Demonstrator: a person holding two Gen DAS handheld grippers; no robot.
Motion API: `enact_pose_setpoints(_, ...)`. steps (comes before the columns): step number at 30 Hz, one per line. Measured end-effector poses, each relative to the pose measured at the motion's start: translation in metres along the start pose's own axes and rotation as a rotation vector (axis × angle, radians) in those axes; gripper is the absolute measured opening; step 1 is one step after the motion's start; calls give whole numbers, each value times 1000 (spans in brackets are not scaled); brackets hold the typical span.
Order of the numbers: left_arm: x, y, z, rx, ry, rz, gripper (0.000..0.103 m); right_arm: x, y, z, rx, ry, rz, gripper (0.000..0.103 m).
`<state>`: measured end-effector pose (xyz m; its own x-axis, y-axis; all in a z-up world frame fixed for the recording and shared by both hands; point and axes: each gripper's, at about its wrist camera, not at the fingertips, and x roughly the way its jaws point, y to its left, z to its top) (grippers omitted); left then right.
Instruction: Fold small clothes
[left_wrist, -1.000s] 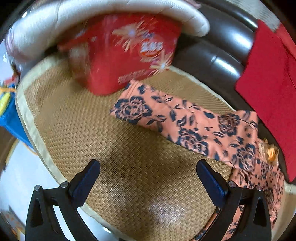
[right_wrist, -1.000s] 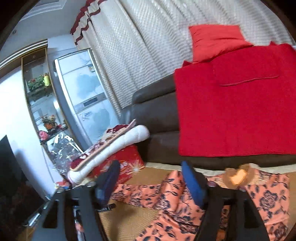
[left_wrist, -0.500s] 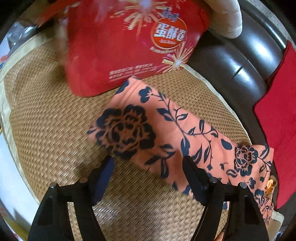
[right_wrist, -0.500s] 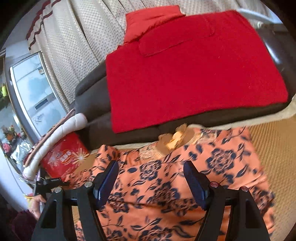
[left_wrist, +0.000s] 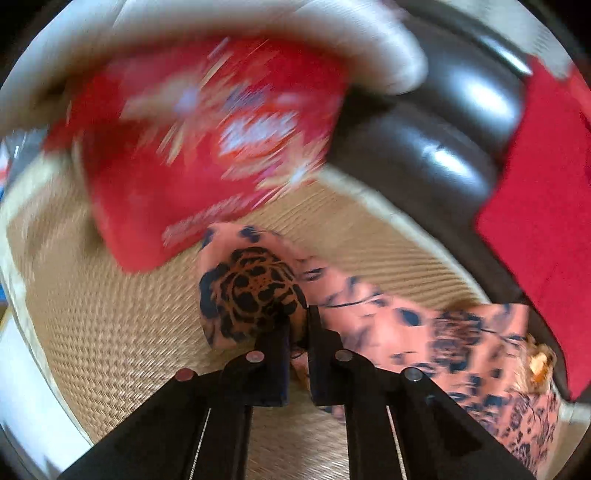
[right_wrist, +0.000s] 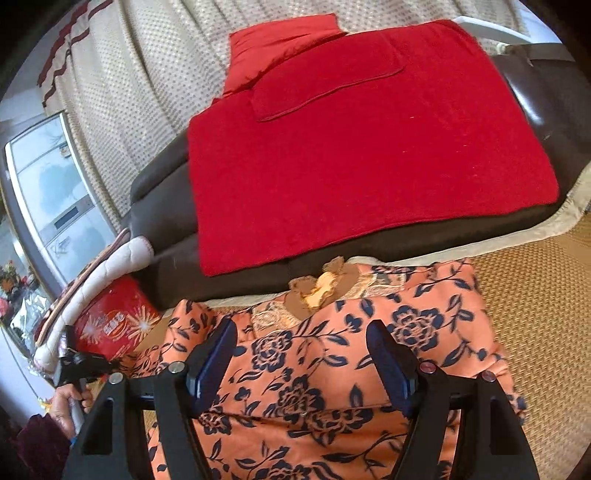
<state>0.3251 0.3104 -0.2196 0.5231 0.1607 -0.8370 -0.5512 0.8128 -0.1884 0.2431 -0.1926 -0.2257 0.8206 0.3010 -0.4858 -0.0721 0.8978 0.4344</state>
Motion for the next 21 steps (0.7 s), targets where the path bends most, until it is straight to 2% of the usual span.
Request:
enact_pose_setpoints(2,-20,-27,4,69,-38,-25,8,-3,-9,4,26,-14,-18,76)
enact_pose_setpoints(7,-86,-130,7,287,-122,-119,8,-17,-40,16,96,-51,-61,76)
enact_pose_setpoints(12,-144,-254,-21,519,-162,-254,8,-36,-77,29,172,-101,-108,76)
enact_pose_setpoints(16,-173,-326,-66,625,-122,-369,8,-50,-109,34,268,-138,-130,76)
enact_pose_setpoints(19,-177,-371,-100,689,-34,-502,10,-58,-126,37,315,-147,-139,76)
enact_pose_setpoints(21,-180,-384,-118,718,2,-570,20,-61,-131,37,329,-145,-144,76)
